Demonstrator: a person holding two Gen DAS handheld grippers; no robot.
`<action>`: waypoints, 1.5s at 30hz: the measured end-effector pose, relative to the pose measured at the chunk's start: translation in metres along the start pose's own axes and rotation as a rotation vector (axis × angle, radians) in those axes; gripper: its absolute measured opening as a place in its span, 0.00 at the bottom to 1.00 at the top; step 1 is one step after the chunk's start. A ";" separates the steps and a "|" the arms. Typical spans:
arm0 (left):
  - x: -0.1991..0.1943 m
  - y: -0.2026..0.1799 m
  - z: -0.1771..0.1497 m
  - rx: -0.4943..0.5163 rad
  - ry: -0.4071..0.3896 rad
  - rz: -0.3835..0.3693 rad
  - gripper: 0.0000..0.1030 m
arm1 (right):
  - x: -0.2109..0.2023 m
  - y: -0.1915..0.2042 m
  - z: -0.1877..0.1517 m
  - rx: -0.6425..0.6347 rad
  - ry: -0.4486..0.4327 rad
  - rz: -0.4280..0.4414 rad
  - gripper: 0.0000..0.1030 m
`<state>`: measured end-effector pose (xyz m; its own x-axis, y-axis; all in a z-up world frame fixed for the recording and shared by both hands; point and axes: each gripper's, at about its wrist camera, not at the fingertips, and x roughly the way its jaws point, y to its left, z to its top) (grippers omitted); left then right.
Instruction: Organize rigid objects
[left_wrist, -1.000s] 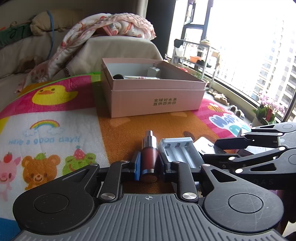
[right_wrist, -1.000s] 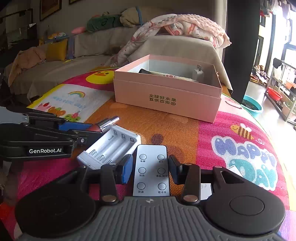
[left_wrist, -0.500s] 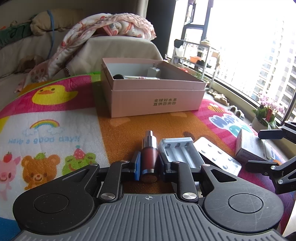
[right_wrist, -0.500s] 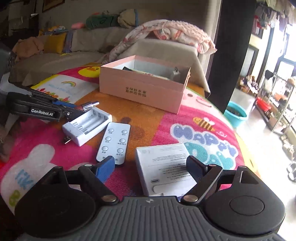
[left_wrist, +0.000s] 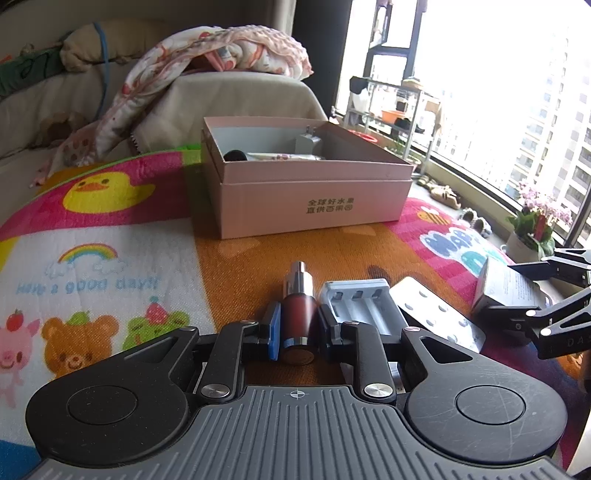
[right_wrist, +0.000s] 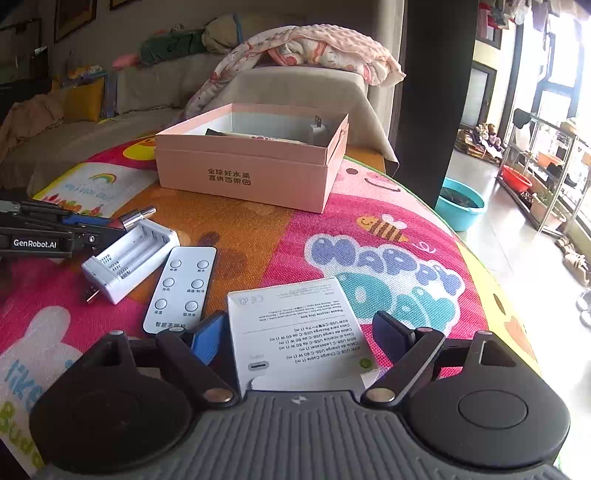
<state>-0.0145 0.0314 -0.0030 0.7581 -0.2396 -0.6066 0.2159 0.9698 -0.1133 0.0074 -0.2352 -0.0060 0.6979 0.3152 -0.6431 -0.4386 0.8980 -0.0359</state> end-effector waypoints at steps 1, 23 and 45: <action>0.002 -0.002 0.002 0.010 0.006 0.009 0.24 | 0.002 0.003 0.000 -0.005 0.011 0.006 0.78; -0.001 -0.010 0.002 0.041 0.017 0.024 0.23 | -0.008 0.016 0.007 -0.005 -0.003 0.014 0.67; -0.009 -0.013 0.001 0.057 0.039 -0.019 0.24 | -0.004 0.020 0.001 -0.006 -0.003 -0.008 0.67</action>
<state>-0.0231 0.0211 0.0049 0.7292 -0.2553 -0.6349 0.2657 0.9606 -0.0811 -0.0039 -0.2178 -0.0029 0.7030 0.3087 -0.6407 -0.4363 0.8986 -0.0458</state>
